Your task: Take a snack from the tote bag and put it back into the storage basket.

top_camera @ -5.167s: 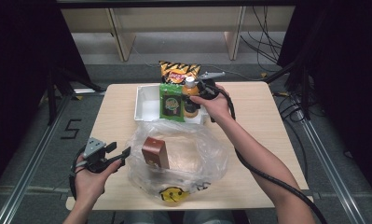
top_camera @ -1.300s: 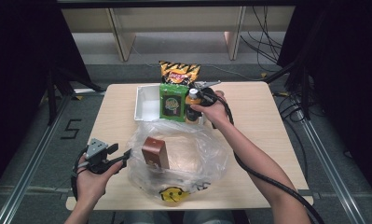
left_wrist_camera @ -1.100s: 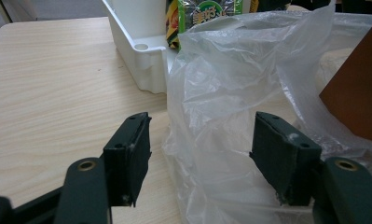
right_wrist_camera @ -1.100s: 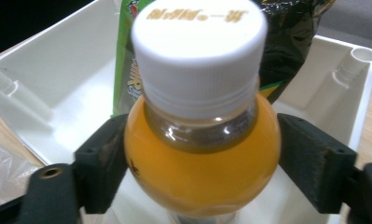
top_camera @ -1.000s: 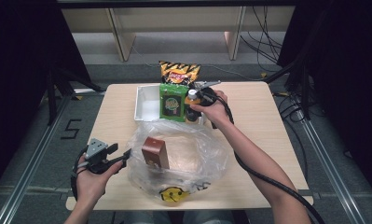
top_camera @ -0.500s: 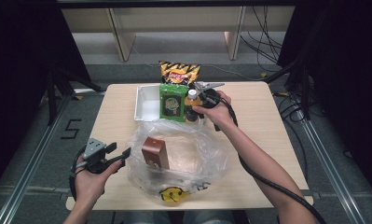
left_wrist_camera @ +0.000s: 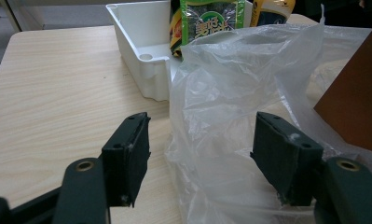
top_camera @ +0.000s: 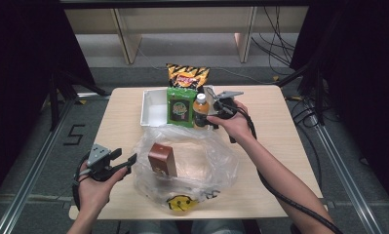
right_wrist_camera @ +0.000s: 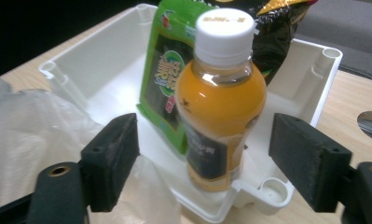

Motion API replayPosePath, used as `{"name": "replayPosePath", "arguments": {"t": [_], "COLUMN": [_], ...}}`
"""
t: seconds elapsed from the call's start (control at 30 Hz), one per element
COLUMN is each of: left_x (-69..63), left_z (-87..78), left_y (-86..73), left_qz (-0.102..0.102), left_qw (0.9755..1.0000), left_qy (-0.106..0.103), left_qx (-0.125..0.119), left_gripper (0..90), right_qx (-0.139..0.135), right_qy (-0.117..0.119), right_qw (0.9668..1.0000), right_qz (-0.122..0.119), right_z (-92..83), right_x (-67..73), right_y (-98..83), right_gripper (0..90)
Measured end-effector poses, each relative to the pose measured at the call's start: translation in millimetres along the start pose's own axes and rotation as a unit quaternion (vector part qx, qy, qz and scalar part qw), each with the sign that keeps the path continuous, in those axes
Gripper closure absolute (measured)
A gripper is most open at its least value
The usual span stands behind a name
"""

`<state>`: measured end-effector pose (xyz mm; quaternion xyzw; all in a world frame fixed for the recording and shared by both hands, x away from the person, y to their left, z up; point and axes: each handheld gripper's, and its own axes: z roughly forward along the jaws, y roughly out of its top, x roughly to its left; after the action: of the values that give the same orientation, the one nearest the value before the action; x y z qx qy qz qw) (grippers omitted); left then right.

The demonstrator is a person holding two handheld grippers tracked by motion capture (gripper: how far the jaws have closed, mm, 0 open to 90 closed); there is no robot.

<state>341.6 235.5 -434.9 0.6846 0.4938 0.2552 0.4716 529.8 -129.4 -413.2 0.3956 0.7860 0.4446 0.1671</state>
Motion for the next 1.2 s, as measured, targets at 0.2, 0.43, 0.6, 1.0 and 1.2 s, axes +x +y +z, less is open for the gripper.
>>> {"name": "replayPosePath", "arguments": {"t": [0.2, 0.43, 0.6, 1.0, 1.2], "left_x": [-1.2, -1.8, -2.7, -3.8, -4.9], "left_z": [0.2, -0.4, -1.5, -3.7, -6.2], "left_y": [0.4, 1.6, 1.8, 4.2, 7.3], "left_qz": [0.001, 0.002, 0.001, -0.007, -0.008], "left_qw": [1.0, 1.0, 1.0, 0.9999, 0.9999], "left_qy": [-0.002, -0.004, 0.001, -0.003, -0.002], "left_qx": [-0.002, -0.008, -0.004, -0.01, -0.014], "left_gripper": [35.8, 35.6, 35.6, 35.0, 34.7], "right_qx": [-0.01, -0.019, -0.019, -0.028, -0.029], "right_qy": [0.01, 0.018, 0.031, 0.055, 0.06], "right_qw": [0.9999, 0.9996, 0.9993, 0.9981, 0.9977], "right_qz": [-0.003, -0.005, -0.007, 0.001, -0.01], "right_z": [-20.3, -39.3, -47.7, -67.8, -73.7], "right_x": [10.3, 22.5, 29.3, 41.7, 45.0], "right_y": [0.0, -3.3, -6.9, -22.8, -29.5], "right_gripper": [32.5, 41.0, 44.0, 47.4, 46.8]}}
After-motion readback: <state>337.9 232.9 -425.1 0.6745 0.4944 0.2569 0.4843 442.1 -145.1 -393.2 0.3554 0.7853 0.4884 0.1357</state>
